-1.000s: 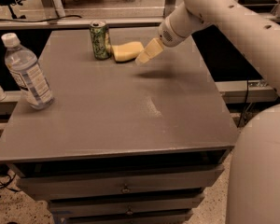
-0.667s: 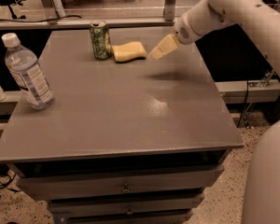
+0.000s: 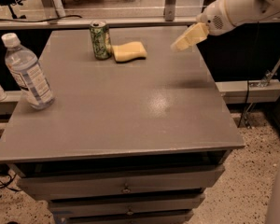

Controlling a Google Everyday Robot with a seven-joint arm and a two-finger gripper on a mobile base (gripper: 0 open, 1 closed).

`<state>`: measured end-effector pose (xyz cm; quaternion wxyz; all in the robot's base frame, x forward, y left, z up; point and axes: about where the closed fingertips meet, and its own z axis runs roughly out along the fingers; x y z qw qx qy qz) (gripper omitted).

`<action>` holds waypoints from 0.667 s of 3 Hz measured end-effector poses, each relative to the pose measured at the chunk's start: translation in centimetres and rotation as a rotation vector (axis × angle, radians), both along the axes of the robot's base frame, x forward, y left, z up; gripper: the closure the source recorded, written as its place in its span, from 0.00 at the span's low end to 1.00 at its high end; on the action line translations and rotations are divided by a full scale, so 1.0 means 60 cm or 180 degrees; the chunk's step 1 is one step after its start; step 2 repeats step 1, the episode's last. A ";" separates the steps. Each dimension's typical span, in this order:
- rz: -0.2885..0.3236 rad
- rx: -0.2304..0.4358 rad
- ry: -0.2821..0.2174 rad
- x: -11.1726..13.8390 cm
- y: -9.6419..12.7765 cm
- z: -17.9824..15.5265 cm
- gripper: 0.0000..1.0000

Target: Move sponge near green can

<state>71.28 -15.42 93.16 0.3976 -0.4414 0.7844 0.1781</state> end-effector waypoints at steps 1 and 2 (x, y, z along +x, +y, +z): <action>0.0034 0.0003 0.0018 -0.003 0.003 -0.001 0.00; 0.0034 0.0003 0.0018 -0.003 0.003 -0.001 0.00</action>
Offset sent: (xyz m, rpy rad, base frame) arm 0.0000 0.0000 0.0000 0.0000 0.0000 0.0000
